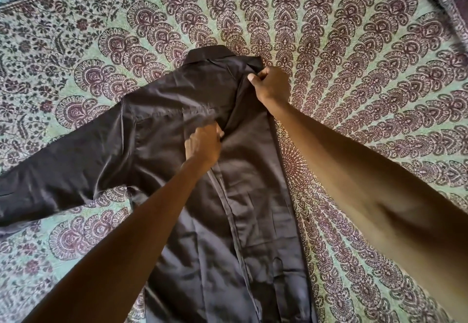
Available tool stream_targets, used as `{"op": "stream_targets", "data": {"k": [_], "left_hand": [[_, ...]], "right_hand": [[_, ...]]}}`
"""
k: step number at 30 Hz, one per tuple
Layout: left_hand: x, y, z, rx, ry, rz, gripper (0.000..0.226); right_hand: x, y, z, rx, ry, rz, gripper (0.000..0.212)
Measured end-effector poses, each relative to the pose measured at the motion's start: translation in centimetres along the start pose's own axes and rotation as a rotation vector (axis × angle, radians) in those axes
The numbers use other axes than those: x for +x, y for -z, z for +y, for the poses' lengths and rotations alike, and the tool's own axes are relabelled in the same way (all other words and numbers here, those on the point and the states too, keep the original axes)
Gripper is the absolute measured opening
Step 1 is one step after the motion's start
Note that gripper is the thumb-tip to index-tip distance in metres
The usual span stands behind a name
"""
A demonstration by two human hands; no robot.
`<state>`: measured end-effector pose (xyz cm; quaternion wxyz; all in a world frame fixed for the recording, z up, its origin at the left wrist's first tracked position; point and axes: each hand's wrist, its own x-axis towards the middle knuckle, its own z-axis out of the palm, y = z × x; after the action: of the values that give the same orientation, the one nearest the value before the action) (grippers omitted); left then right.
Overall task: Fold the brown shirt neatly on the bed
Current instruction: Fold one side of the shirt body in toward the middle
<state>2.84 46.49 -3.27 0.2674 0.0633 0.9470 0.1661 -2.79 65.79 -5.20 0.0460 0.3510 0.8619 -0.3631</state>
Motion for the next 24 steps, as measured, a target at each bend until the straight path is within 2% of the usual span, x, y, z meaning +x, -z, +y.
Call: {"op": "stream_targets", "data": {"k": [3, 6, 9, 14, 18, 21, 24], "left_hand": [[-1.5, -0.7, 0.1, -0.033, -0.015, 0.065, 0.022], [-3.1, -1.3, -0.5, 0.010, 0.029, 0.061, 0.041], [-4.1, -1.5, -1.5, 0.035, 0.030, 0.044, 0.039], [-4.9, -1.5, -2.6, -0.118, 0.040, 0.123, 0.024], [-7.4, -2.6, -2.6, -0.335, 0.142, 0.156, 0.033], [-10.1, -4.3, -2.7, -0.468, 0.298, 0.117, 0.043], [-13.1, -7.1, -3.7, -0.469, 0.315, -0.004, 0.046]], "right_hand": [[-1.5, 0.5, 0.6, -0.030, 0.046, 0.004, 0.037], [-4.2, 0.9, 2.3, -0.084, 0.052, -0.032, 0.044], [-7.2, 1.1, 4.8, -0.123, 0.032, -0.077, 0.042], [-11.8, 1.6, 8.3, -0.039, -0.021, -0.035, 0.022], [-17.3, 2.2, 10.6, -0.010, 0.007, -0.035, 0.031], [-21.8, 2.5, 13.3, -0.090, -0.016, -0.111, 0.037], [-26.4, 3.0, 15.9, -0.131, -0.059, -0.147, 0.035]]}}
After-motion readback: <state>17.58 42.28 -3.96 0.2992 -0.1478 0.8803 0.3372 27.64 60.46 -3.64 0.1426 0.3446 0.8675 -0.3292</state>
